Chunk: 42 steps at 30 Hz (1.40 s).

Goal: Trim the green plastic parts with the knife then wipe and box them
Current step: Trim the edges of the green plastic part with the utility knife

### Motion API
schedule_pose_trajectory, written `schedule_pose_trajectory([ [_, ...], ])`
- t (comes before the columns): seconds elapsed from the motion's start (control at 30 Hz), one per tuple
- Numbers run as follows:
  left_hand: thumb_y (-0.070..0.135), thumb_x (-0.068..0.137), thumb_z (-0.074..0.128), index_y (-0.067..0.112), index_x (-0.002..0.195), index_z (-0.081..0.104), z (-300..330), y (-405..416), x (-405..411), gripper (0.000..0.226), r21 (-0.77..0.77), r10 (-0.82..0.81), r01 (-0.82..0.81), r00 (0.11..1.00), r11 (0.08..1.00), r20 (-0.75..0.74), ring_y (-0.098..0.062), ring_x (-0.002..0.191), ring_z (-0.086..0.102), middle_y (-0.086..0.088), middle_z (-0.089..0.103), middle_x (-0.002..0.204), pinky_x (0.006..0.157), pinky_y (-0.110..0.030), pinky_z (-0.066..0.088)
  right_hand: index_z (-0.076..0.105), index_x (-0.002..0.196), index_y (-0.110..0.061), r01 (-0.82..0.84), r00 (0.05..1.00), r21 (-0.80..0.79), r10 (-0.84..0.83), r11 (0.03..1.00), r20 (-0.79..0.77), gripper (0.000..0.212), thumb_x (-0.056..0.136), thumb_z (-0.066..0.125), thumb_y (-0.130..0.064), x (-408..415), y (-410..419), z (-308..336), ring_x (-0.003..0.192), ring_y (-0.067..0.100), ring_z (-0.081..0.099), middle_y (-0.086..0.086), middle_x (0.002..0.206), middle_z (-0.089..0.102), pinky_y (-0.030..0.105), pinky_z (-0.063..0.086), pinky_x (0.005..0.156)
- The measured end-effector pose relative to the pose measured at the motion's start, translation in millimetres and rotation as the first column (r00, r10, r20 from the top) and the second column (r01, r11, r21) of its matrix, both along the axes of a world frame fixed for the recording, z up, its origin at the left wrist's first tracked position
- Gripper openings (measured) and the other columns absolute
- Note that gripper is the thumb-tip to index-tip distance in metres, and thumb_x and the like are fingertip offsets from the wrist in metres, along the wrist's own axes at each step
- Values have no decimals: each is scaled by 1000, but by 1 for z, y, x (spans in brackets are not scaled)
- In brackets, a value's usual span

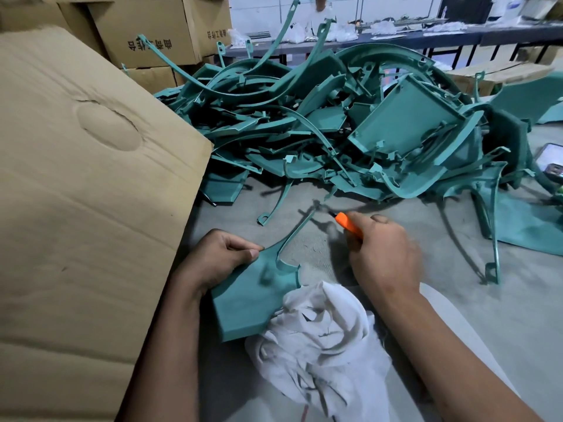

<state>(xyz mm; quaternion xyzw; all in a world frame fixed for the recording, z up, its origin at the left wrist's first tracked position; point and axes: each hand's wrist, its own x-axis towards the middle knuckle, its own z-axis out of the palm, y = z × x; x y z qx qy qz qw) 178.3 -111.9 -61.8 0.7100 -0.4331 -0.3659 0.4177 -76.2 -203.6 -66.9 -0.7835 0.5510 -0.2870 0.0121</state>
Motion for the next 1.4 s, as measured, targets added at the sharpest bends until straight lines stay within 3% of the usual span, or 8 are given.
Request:
schedule_pose_trajectory([
  [0.2, 1, 90, 73, 20, 86, 80, 1, -3, -7, 21, -48, 55, -56, 998, 997, -22, -5, 69, 69, 1, 79, 81, 71, -23, 56, 66, 112, -45, -457, 890, 116, 453, 882, 59, 16, 100, 57, -52, 5, 18, 4, 74, 22, 60, -6, 81, 59, 36, 49, 63],
  [0.33, 1, 90, 73, 17, 88, 80, 4, -1, -6, 17, -53, 80, -84, 994, 995, -81, -8, 65, 70, -4, 79, 79, 61, -19, 56, 61, 104, -49, -537, 844, 146, 529, 831, 92, 11, 96, 60, -42, 6, 20, 4, 75, 15, 56, -7, 78, 61, 34, 47, 64],
  [0.53, 4, 90, 74, 18, 87, 80, 7, -1, -9, 16, -79, 78, -86, 991, 993, -105, -3, 63, 69, 1, 78, 77, 57, -16, 53, 65, 110, -50, -466, 882, 123, 448, 876, 147, 26, 88, 52, -50, 6, 18, -1, 76, 13, 57, -11, 80, 65, 33, 48, 65],
  [0.87, 6, 89, 76, 24, 88, 82, 7, 1, -2, 19, -86, 59, -64, 996, 994, -68, -5, 70, 71, -3, 80, 86, 62, -18, 54, 74, 110, -44, -477, 871, 107, 454, 872, 188, 21, 94, 70, -31, -1, 8, 3, 63, 5, 52, -18, 72, 64, 34, 53, 66],
  [1.03, 6, 90, 74, 17, 98, 81, 5, 0, -3, 14, -68, 57, -61, 997, 996, -61, -5, 69, 70, -3, 80, 86, 62, -18, 54, 71, 103, -44, -423, 903, 110, 407, 900, 138, 12, 94, 67, -36, 1, 12, 3, 73, 13, 62, -14, 78, 69, 37, 54, 66],
  [1.23, 5, 90, 74, 16, 98, 81, 6, 3, 0, 16, -70, 34, -38, 997, 997, -64, -10, 72, 70, -7, 80, 89, 70, -25, 56, 74, 117, -37, -257, 953, 67, 241, 964, 183, 22, 97, 66, -34, -11, -4, 4, 74, 23, 69, -5, 86, 76, 40, 60, 68],
  [1.33, 3, 91, 73, 9, 102, 80, 5, 3, -1, 15, -43, 8, -11, 998, 999, -67, -11, 75, 71, -6, 80, 90, 78, -28, 57, 73, 121, -39, -167, 977, -17, 168, 986, 131, 26, 97, 64, -37, -11, -6, 1, 65, 22, 58, -3, 83, 70, 27, 43, 53],
  [1.4, 0, 91, 71, 6, 104, 78, 4, 3, -1, 16, -26, -25, 23, 997, 999, -75, -6, 73, 71, -2, 79, 87, 71, -22, 57, 71, 125, -39, -72, 988, -61, 79, 996, 131, 29, 98, 62, -38, -11, -6, 2, 62, 22, 50, -2, 79, 64, 24, 32, 51],
])
